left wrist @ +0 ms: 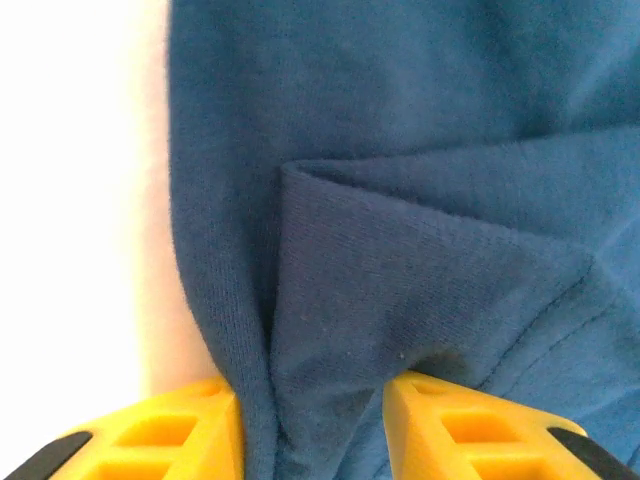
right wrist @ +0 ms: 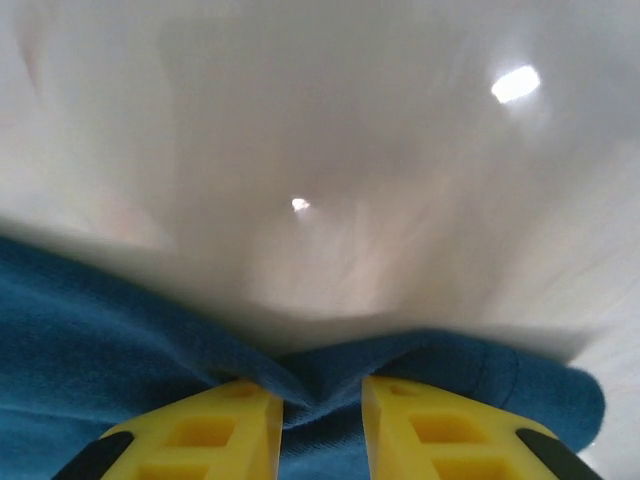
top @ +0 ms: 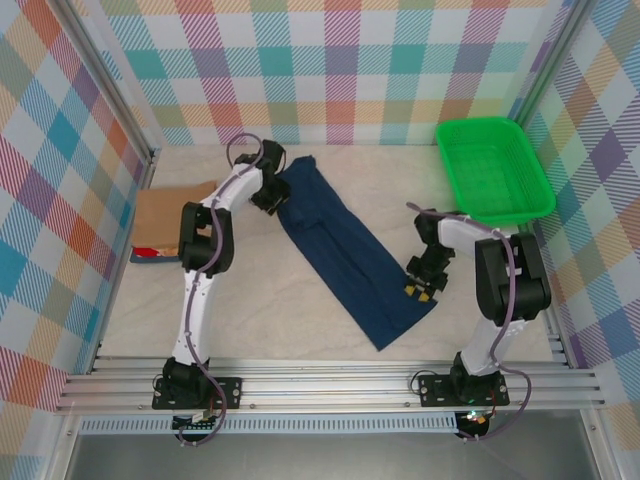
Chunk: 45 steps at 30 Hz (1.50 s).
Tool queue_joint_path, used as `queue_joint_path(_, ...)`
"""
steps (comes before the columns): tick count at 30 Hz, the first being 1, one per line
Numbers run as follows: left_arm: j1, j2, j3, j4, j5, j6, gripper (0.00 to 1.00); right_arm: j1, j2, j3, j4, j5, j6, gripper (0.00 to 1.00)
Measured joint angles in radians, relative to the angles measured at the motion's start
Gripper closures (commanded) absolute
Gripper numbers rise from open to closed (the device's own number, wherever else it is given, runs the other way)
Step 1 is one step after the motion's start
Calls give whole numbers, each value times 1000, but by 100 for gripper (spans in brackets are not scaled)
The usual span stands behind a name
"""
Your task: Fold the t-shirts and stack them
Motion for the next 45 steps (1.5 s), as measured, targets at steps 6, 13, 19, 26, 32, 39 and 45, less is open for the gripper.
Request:
queue_joint_path(6, 0, 166, 298, -39, 68, 8, 57, 218, -21, -40, 55, -132, 251, 71)
queue_joint_path(13, 6, 164, 293, -20, 111, 35, 55, 328, 97, 154, 41, -167, 324, 67)
queue_joint_path(19, -11, -193, -236, 13, 79, 32, 54, 306, 60, 274, 1, -41, 201, 64)
queue_joint_path(26, -150, -532, -642, 148, 113, -63, 58, 255, 61, 277, 52, 3, 4, 75)
queue_joint_path(32, -172, -406, -630, 193, 119, -97, 62, 252, 209, 308, 119, -18, -77, 77)
queue_joint_path(39, -134, -237, -414, 150, 116, -50, 63, 259, 203, 275, 166, -84, -48, 76)
queue_joint_path(45, -92, -79, -156, 84, 155, 24, 62, 323, 215, 277, 212, -153, 18, 75)
